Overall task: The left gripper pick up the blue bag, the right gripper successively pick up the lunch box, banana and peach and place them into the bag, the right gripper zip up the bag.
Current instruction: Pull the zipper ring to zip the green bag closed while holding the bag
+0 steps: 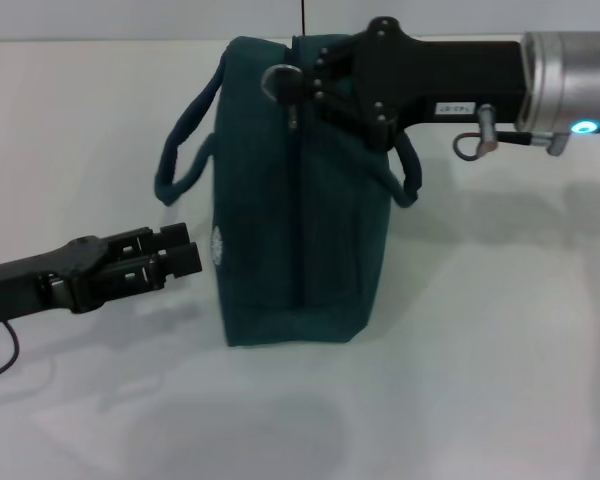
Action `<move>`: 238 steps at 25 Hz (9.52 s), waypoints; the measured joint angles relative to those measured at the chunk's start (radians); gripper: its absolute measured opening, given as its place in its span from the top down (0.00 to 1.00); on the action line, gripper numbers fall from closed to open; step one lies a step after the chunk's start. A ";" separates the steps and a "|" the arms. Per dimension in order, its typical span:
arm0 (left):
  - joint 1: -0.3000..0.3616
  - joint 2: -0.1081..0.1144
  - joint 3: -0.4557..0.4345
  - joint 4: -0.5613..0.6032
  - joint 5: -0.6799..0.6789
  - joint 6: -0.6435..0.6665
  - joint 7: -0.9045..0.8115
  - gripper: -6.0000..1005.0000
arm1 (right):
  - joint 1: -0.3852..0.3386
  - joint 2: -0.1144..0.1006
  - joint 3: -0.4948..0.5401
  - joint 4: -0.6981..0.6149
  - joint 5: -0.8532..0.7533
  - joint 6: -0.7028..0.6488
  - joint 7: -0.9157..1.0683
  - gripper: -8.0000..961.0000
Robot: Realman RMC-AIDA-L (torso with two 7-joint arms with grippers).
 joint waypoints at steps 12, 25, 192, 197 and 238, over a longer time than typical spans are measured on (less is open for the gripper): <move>-0.018 -0.031 -0.004 -0.002 -0.009 -0.108 -0.003 0.26 | 0.003 0.000 -0.073 0.008 0.053 0.044 -0.009 0.93; -0.025 -0.047 -0.048 -0.015 -0.014 -0.150 0.000 0.45 | -0.026 0.000 -0.075 0.017 0.083 0.046 -0.010 0.92; -0.413 -0.067 -0.019 0.076 0.291 -0.262 -0.336 0.93 | -0.265 -0.003 -0.117 0.248 0.547 0.143 0.162 0.86; -0.408 -0.079 -0.018 0.077 0.285 -0.224 -0.312 0.94 | -0.259 -0.001 -0.117 0.280 0.548 0.140 0.229 0.86; -0.383 -0.080 0.124 0.075 0.134 -0.116 -0.249 0.95 | -0.270 -0.009 -0.110 0.283 0.564 0.083 0.427 0.84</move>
